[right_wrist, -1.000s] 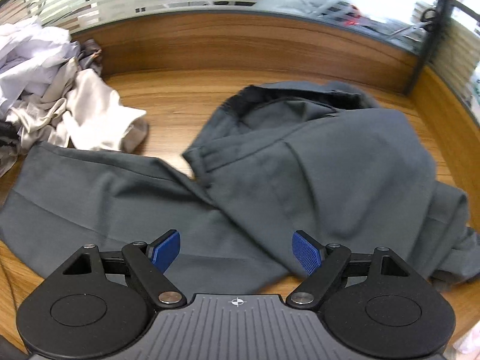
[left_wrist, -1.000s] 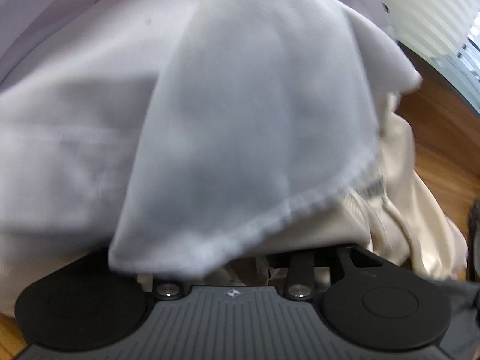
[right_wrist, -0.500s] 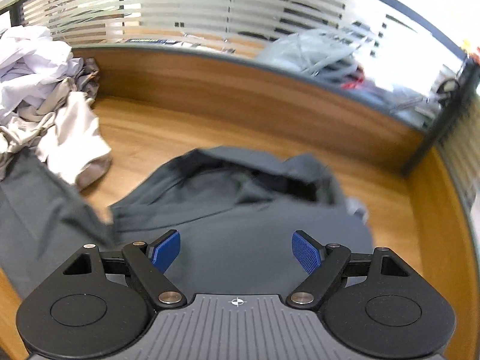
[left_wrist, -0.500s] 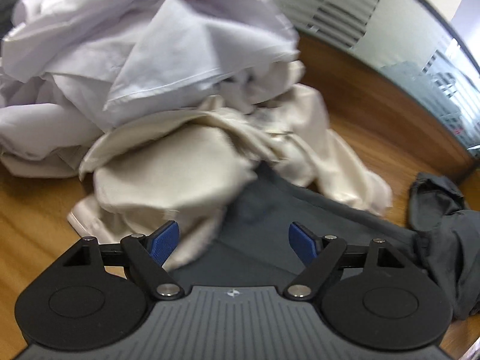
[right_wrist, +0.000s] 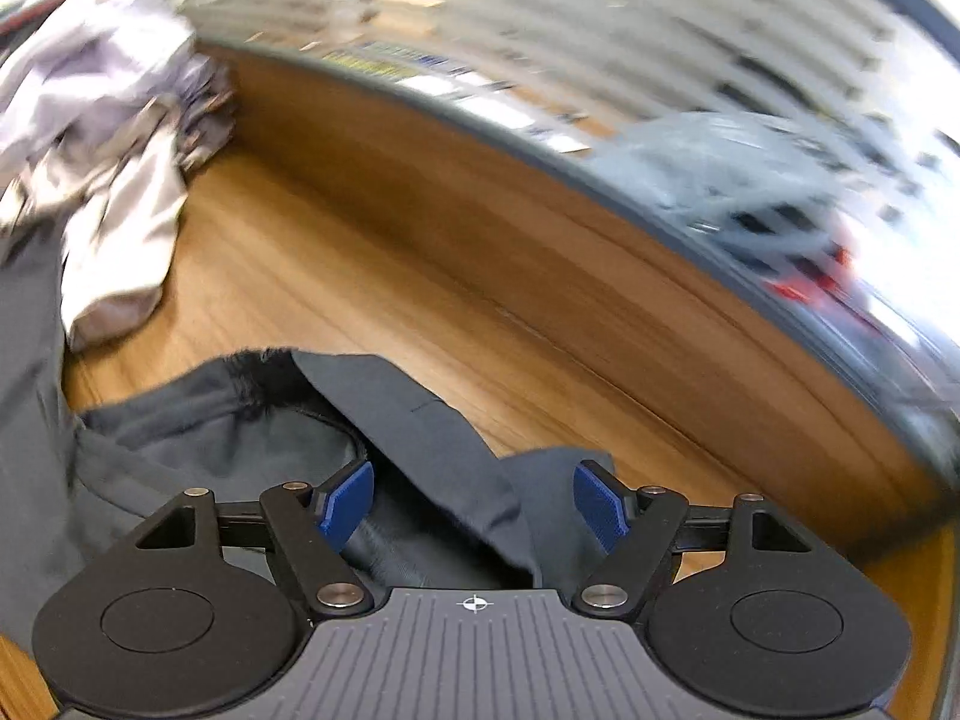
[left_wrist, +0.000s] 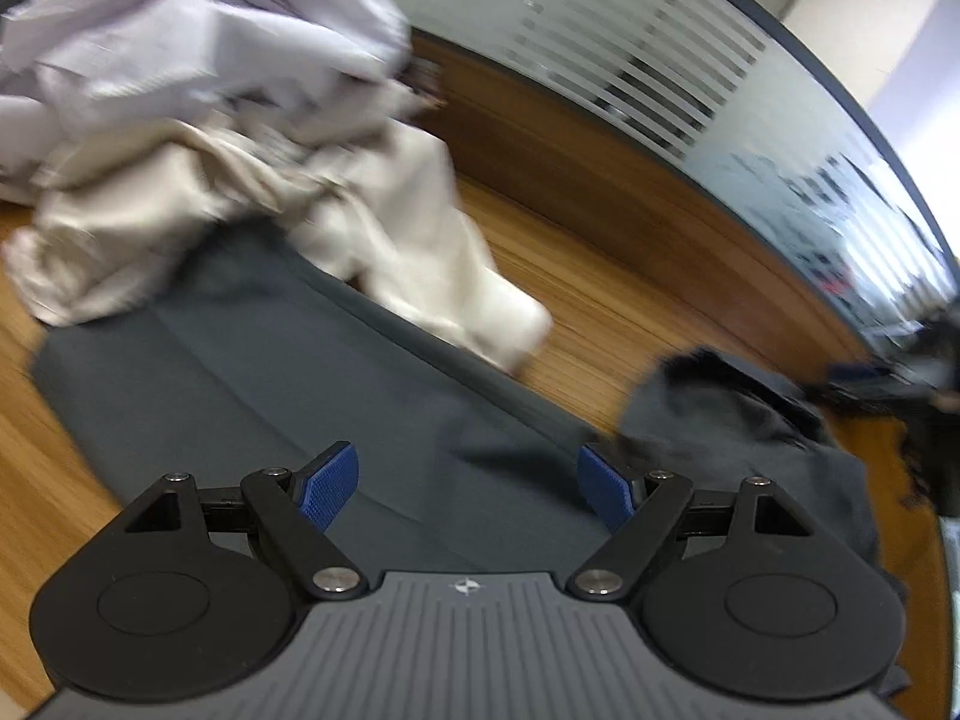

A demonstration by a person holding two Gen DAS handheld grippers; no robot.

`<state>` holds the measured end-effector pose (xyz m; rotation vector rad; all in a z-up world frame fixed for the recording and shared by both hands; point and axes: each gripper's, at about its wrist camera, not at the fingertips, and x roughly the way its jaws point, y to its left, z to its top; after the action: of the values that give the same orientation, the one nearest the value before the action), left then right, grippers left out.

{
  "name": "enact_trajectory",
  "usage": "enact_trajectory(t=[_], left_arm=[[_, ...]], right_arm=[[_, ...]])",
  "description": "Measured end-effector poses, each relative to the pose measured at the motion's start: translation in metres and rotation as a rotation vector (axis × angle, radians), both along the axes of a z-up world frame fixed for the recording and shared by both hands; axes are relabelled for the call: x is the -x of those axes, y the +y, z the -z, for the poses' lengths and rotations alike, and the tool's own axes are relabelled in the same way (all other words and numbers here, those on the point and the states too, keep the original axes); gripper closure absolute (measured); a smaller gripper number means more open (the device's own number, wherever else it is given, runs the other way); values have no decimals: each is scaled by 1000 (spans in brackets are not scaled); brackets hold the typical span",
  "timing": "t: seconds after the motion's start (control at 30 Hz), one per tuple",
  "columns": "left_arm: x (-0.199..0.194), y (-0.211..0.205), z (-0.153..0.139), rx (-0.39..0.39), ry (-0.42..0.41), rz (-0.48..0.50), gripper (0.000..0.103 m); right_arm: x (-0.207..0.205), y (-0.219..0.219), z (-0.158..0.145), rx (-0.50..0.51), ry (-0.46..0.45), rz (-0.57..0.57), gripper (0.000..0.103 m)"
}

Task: Fold clothes

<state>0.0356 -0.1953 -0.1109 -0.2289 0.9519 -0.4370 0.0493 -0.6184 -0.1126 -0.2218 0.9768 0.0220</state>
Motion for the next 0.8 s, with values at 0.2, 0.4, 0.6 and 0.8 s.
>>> enact_trajectory(t=[0.2,0.4,0.6,0.8], left_arm=[[17,-80,18,81,70,189,18],[12,-147,45,49,106,291,18],[6,-189,64,45,176,375,18],[18,-217,78,-69,160,351,15]], right_arm=[[-30,-2,37,5,114,-166,31],[-39,-10,57,10,154,-183,45],[-34,-26,59,23,158,-164,66],[-19,-47,54,-2,108,-51,96]])
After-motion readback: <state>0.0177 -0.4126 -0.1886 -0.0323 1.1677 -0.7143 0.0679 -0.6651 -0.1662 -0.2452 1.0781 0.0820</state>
